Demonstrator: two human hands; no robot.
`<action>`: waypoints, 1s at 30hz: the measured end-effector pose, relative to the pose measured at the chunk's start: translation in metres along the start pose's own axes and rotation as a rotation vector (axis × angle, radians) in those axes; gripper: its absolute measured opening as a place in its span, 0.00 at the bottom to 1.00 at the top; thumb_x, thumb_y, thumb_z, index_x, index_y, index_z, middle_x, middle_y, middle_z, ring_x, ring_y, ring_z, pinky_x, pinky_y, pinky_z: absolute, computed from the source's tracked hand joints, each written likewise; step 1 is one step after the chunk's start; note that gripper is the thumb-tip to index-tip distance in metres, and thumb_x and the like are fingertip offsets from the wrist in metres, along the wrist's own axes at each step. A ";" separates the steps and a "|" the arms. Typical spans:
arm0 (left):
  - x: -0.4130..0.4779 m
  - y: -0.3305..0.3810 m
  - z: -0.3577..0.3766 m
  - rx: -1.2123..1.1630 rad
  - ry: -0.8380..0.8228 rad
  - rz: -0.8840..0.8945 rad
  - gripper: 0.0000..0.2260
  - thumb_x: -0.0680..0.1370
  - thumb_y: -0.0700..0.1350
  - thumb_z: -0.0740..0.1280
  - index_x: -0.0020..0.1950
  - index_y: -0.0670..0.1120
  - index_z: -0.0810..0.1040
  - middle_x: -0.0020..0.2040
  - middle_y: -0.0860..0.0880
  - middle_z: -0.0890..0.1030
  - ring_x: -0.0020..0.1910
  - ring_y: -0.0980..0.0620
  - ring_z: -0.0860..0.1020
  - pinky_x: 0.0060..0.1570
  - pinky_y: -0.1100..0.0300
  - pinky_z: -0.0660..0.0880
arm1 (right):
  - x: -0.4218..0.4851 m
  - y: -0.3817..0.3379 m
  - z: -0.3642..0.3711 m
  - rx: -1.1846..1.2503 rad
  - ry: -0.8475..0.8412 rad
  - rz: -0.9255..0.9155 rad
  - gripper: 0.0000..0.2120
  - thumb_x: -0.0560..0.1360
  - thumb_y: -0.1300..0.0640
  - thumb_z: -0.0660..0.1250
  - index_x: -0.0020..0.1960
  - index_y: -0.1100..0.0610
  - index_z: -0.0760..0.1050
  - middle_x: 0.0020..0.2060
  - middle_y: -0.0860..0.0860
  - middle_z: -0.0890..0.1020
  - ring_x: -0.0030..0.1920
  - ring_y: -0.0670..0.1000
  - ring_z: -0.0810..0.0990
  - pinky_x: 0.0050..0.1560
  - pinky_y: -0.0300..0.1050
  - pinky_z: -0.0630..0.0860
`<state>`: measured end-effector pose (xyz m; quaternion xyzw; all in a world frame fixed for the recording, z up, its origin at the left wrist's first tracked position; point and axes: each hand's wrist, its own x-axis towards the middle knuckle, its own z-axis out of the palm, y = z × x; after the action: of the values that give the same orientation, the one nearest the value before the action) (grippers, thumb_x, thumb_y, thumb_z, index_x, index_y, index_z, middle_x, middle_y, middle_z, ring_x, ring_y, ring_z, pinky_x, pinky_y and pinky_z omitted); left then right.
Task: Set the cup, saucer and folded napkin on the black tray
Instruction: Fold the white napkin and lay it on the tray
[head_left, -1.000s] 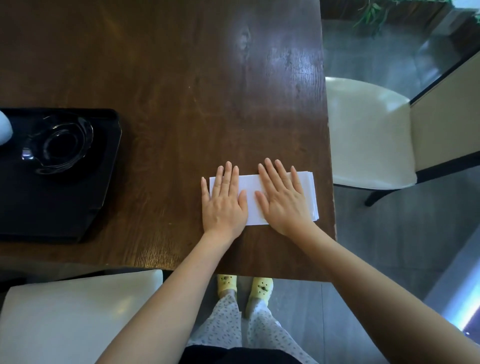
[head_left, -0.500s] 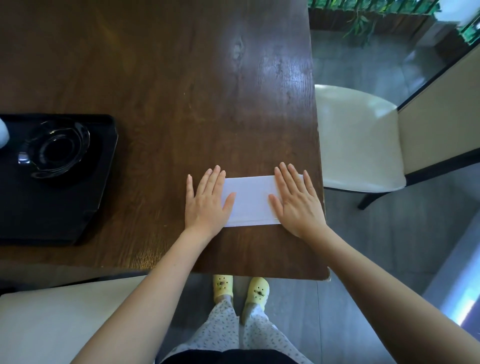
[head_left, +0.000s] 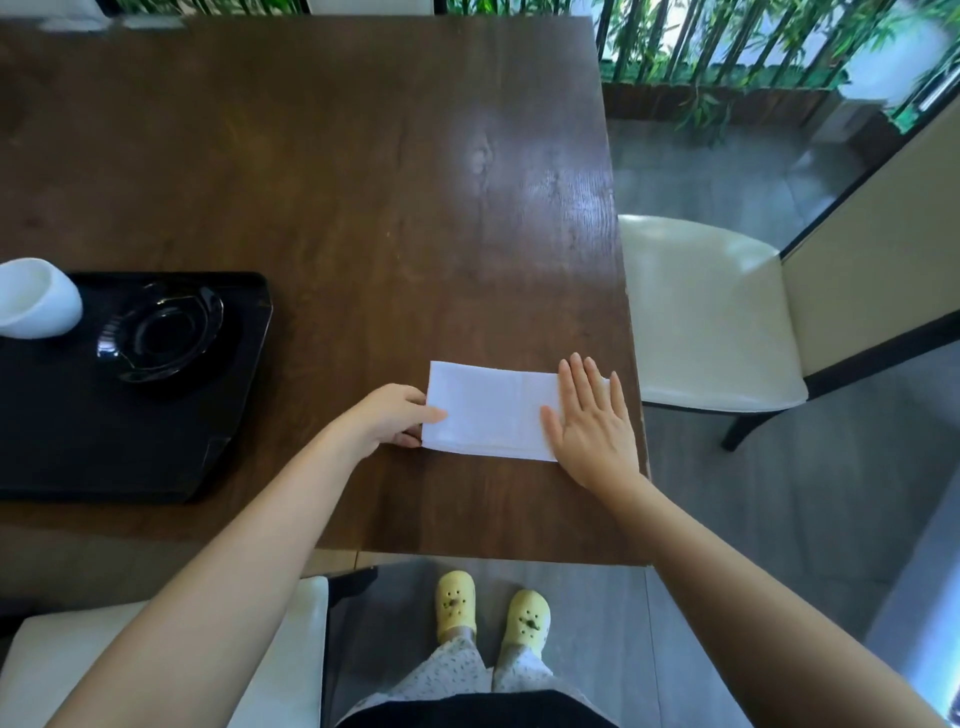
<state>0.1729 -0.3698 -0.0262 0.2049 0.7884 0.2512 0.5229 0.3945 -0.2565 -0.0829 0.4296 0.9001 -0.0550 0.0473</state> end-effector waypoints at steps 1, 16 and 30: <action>-0.001 0.001 -0.001 -0.012 0.016 0.006 0.06 0.76 0.43 0.68 0.50 0.43 0.78 0.50 0.46 0.80 0.45 0.51 0.80 0.38 0.61 0.77 | -0.003 -0.003 0.000 0.009 0.000 0.030 0.31 0.77 0.42 0.36 0.76 0.57 0.43 0.77 0.53 0.48 0.77 0.52 0.43 0.74 0.52 0.35; 0.018 0.075 -0.021 0.320 0.136 0.266 0.09 0.76 0.35 0.65 0.54 0.44 0.79 0.47 0.46 0.79 0.45 0.49 0.80 0.35 0.62 0.78 | -0.015 -0.038 -0.062 0.505 -0.161 0.192 0.32 0.79 0.46 0.54 0.76 0.58 0.46 0.77 0.56 0.52 0.76 0.57 0.50 0.75 0.54 0.49; 0.017 0.119 -0.027 0.647 0.243 0.593 0.08 0.75 0.40 0.68 0.53 0.48 0.80 0.47 0.51 0.78 0.45 0.54 0.76 0.34 0.69 0.69 | 0.135 -0.018 -0.146 0.325 -0.235 -0.342 0.11 0.73 0.62 0.65 0.53 0.58 0.81 0.52 0.55 0.82 0.53 0.55 0.78 0.50 0.43 0.71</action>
<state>0.1489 -0.2705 0.0426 0.5437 0.7893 0.1529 0.2410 0.2910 -0.1438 0.0443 0.2637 0.9273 -0.2558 0.0721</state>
